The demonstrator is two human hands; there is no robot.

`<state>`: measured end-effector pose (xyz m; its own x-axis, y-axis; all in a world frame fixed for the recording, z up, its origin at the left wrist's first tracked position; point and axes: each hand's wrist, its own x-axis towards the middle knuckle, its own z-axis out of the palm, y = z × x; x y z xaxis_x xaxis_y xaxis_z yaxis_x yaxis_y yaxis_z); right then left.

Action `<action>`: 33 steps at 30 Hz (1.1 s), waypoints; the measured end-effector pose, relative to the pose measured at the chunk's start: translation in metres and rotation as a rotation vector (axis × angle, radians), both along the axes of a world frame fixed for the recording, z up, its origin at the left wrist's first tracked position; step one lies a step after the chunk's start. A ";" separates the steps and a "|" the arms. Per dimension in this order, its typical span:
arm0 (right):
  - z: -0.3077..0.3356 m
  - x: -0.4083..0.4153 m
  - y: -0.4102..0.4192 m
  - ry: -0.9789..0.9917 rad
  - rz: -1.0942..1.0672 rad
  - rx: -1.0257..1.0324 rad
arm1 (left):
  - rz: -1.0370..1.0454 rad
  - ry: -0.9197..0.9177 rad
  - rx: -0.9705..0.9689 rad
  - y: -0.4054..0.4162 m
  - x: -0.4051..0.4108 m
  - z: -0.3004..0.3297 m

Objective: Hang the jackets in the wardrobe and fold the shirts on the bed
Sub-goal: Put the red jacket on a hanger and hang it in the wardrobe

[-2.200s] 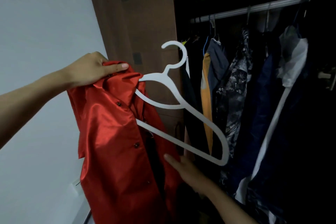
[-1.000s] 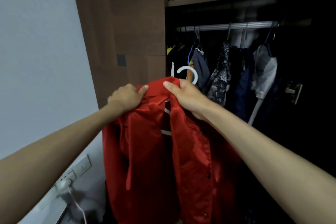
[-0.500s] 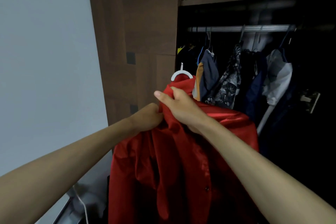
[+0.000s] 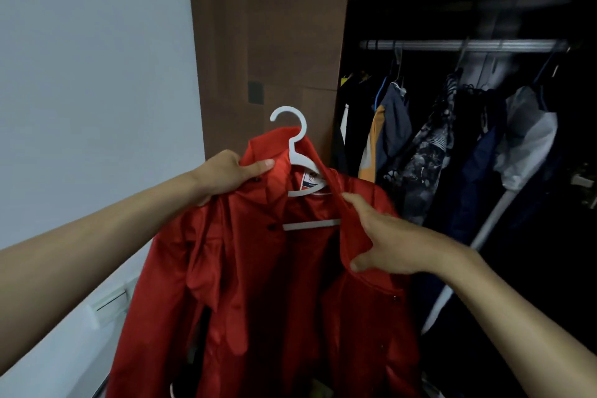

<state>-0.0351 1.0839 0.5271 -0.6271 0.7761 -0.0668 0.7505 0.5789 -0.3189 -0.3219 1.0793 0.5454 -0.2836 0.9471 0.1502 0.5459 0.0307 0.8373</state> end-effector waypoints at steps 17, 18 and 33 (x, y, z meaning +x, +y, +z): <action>-0.006 -0.055 0.004 0.610 0.080 0.370 | -0.091 -0.226 -0.235 -0.022 0.007 0.010; -0.005 -0.056 0.004 0.540 0.068 0.430 | -0.096 -0.217 -0.223 -0.022 0.008 0.010; 0.021 -0.067 0.000 0.287 0.388 0.032 | -0.183 -0.174 -0.179 -0.025 0.013 0.002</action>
